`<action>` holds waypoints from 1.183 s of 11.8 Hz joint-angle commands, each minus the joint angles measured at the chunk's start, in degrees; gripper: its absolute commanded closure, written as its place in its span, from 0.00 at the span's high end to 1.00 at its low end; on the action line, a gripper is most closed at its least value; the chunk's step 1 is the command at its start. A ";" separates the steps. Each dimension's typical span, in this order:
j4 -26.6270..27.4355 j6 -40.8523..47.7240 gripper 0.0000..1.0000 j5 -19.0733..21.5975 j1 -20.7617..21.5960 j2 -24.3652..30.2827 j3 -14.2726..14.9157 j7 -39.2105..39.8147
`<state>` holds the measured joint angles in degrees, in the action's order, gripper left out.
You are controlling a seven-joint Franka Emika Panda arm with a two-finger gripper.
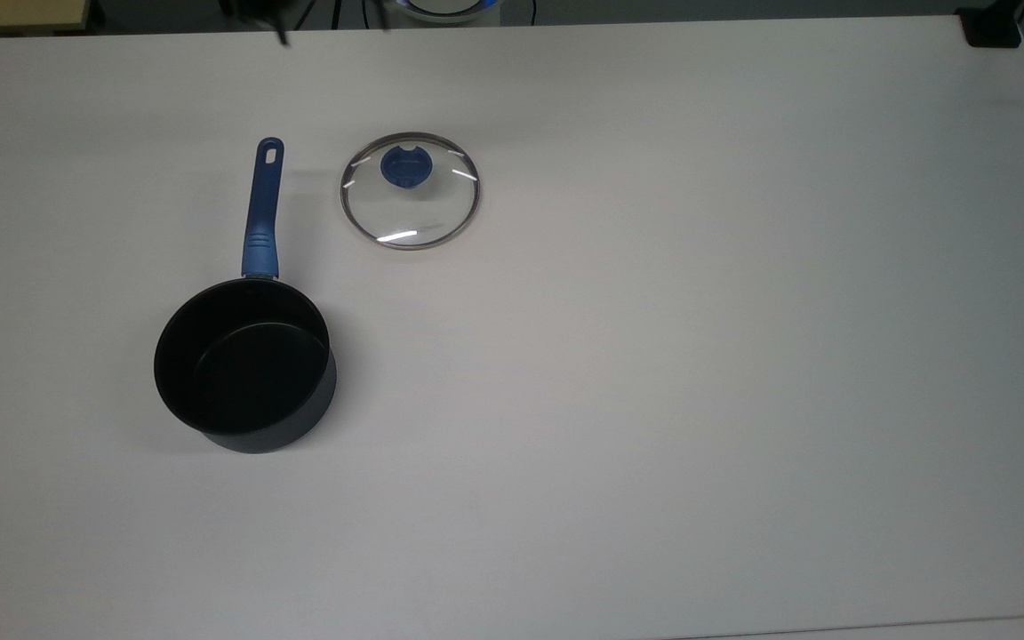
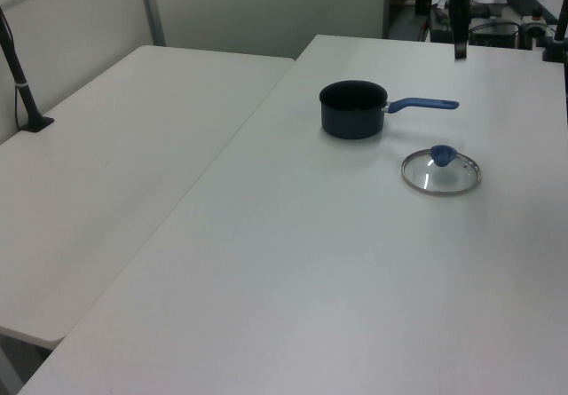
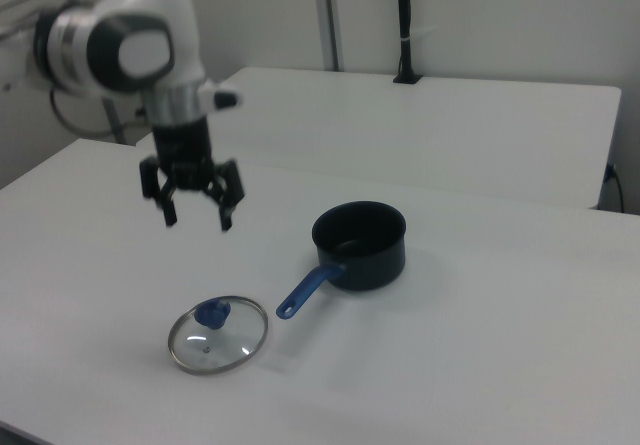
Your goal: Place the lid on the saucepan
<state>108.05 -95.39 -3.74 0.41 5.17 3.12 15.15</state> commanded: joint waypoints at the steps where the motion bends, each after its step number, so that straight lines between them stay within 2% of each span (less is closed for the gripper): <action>1: 19.71 -18.12 1.00 -3.19 -1.55 3.72 -7.33 -16.87; 2: 21.66 -20.34 1.00 -3.29 -1.55 2.40 -7.43 -17.86; 4: 21.51 -23.15 0.97 -3.29 -1.81 -1.46 -7.43 -18.31; 7: 21.68 -28.08 0.97 -3.20 -5.41 -3.67 -7.43 -24.97; 11: 21.68 -30.73 1.00 -2.59 -5.16 -7.62 -7.43 -27.98; 14: 21.59 -30.73 0.93 -2.50 -4.63 -9.12 -7.52 -30.79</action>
<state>129.38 -124.62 -6.17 -4.91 -2.56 -4.49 -12.96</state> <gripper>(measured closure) 0.048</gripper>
